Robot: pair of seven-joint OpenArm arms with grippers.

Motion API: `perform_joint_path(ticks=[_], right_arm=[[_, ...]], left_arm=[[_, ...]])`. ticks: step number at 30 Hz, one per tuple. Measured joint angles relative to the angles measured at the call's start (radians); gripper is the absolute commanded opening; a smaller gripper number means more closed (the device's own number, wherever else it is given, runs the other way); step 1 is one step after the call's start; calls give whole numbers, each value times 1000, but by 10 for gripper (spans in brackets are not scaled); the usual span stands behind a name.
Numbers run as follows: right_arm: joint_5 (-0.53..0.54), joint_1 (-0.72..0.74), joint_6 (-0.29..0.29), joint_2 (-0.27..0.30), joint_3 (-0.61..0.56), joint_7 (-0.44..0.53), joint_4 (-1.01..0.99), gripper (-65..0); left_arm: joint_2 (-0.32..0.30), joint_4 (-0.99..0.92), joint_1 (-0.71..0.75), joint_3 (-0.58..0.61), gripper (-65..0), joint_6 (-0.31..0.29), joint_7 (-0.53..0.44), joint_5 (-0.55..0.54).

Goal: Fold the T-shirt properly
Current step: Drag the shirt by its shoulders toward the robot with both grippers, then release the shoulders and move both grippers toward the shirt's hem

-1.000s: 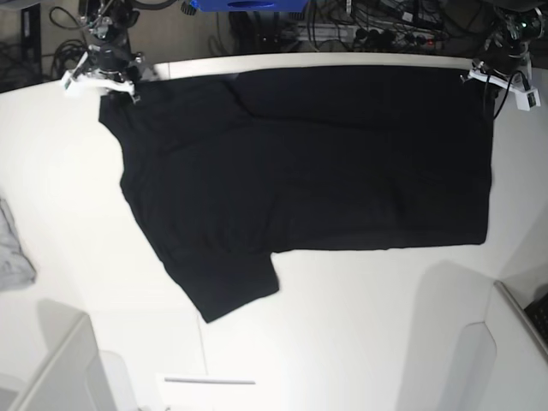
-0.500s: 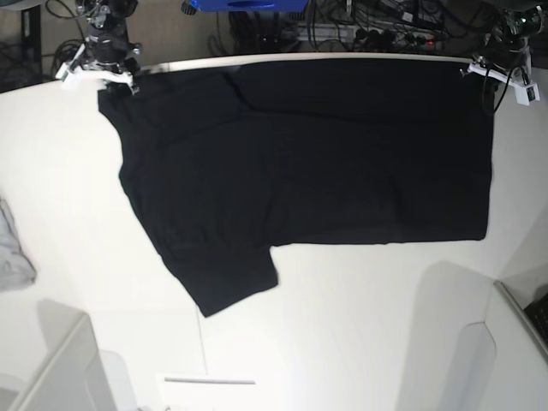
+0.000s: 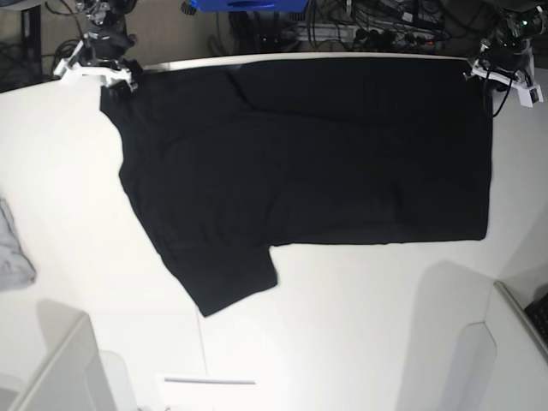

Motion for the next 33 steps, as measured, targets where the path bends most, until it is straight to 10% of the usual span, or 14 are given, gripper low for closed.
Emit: perform_joint_path(ticks=[13,33], right_arm=[[-3,-11,-6,-51,157,-5,77,-380],[-16,456,-7,89,156,-346,28,-378]], left_arm=[[-13,14,-70,-203,-169,3,4,10],[-126,65,-169,101,-173,3,9,19]])
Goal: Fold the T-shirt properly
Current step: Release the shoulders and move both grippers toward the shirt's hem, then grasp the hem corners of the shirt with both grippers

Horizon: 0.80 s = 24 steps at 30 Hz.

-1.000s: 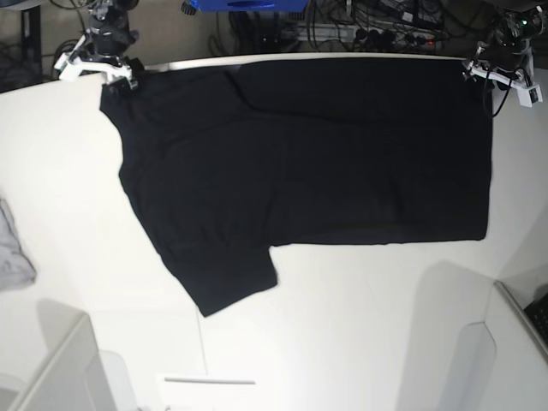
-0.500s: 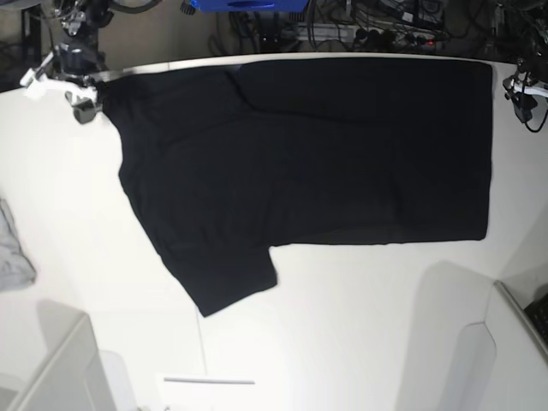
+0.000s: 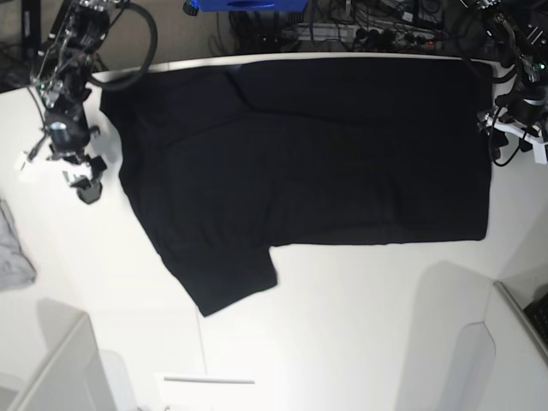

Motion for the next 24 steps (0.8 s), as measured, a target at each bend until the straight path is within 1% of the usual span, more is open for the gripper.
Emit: perform_joint_path(ticks=[1,3,6,7,9,11,14,20,24], right_arm=[[2,32,0,9,0,-18,-14,-378],[2,81,5,26,0,-31,-52,-378],[-2,127,4,44,-4,-47,-113,-374],[-3,135,3,52,-19,-47,-132,-374],[-3,149,1,86,-60,-45,-170,-374],[-5,184,-1,113,-104,-43,-209,-372],[0,249,1,131,-162,-41,-262,-372],[1,385,6,132,-242,-43,-397,-369],[-4,475,2,138,-332,-37,-497,-369]], left_arm=[[-14,0,-8,28,-173,-4,0,13],[-36,0,-45,81,-173,-4,-1,76],[-41,0,-106,127,-173,-4,-15,184],[-41,0,-120,137,-173,-5,-14,218],[-40,0,-137,168,-173,-8,-10,277],[-41,-11,-164,201,-173,-7,-3,309],[-40,-48,-220,226,-173,-12,-8,312],[-43,-128,-278,226,-173,-8,-6,327],[-46,-188,-336,227,-173,-8,-8,327]])
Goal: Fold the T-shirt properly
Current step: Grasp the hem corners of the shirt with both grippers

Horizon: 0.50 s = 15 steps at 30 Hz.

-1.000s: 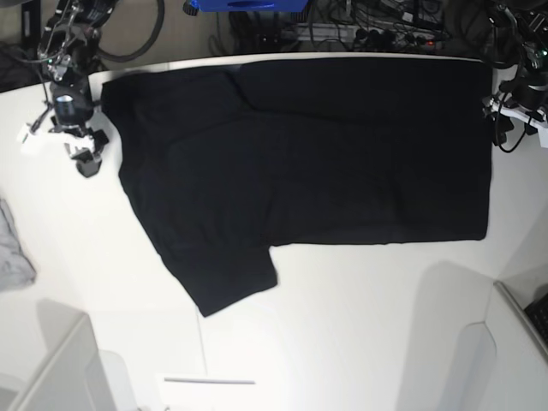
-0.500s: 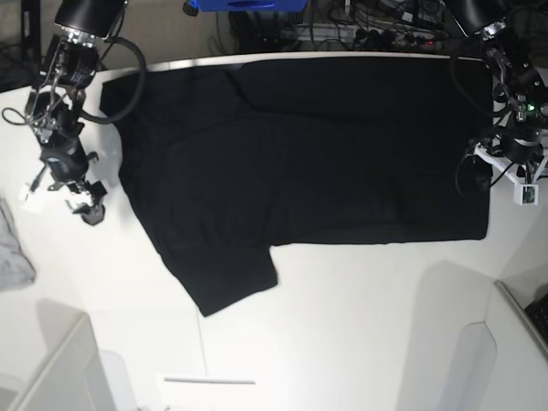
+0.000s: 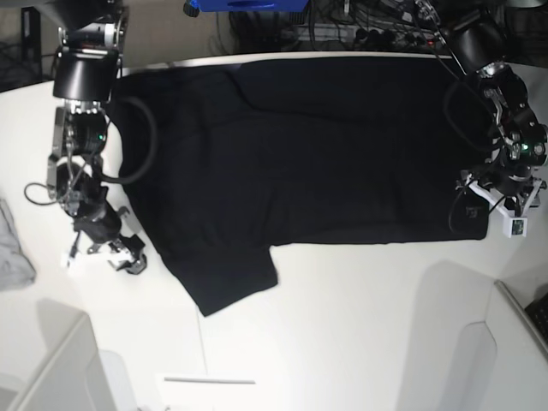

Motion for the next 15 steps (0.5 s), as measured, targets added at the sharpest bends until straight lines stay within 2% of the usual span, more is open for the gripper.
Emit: perform_joint_path(ticks=[3,7,11,12,15], right_arm=[[9,77,5,-4,-63,-3,-90,-354],[7,184,5,-2,-113,54,-262,-216],[5,243,5,25,-183,100,-374,-209],[6,254,9,31,-206,114,-399,-209],[6,314,123,35,-270,158,-526,-210]], left_arm=[[-14,-64,-29,3,-173,0,-2,0],[-37,-87,-46,-3,-173,5,1,8],[-58,-93,-54,5,-173,-14,-4,-12],[-68,-101,-54,5,-173,-3,-5,-8],[-87,-128,-51,-1,-173,3,-5,4]])
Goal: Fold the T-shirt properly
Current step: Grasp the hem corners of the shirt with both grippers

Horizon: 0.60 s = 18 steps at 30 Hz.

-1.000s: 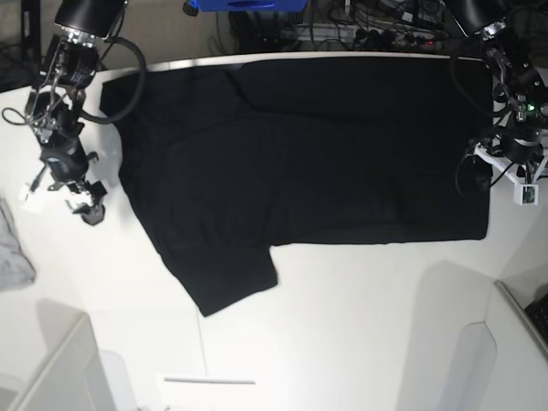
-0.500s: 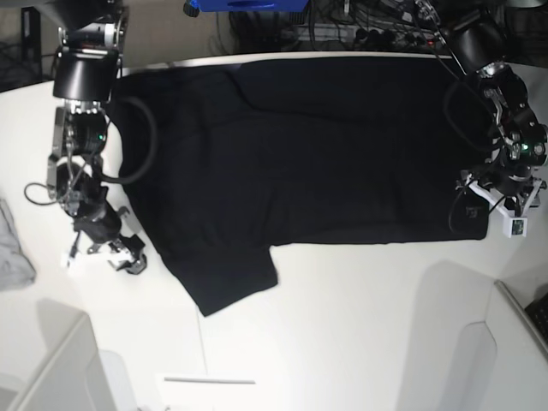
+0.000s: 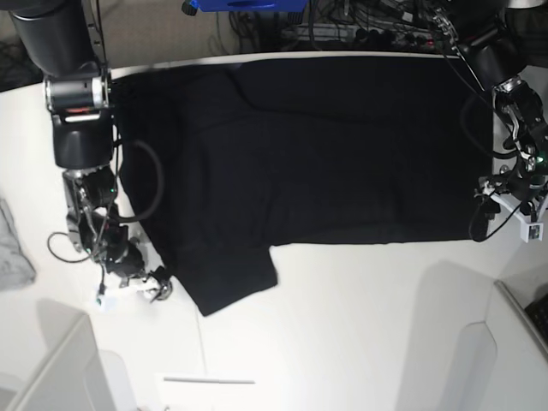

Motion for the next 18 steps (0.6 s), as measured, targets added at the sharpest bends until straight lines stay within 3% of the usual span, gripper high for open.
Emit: perform_joint_path(ticks=[5,10,18], right_arm=[[2,140,148,-8,-90,77,-281,-210],[-5,212,173,-5,-224,135,-432,-210],[-1,218,183,-16,-328,140,-435,-210]], left_arm=[[-8,-8,-2,2,-173,-3,3,-1],[-21,-8,5,2,-173,-3,-2,-4],[-23,-8,2,2,-173,-3,-2,-4]])
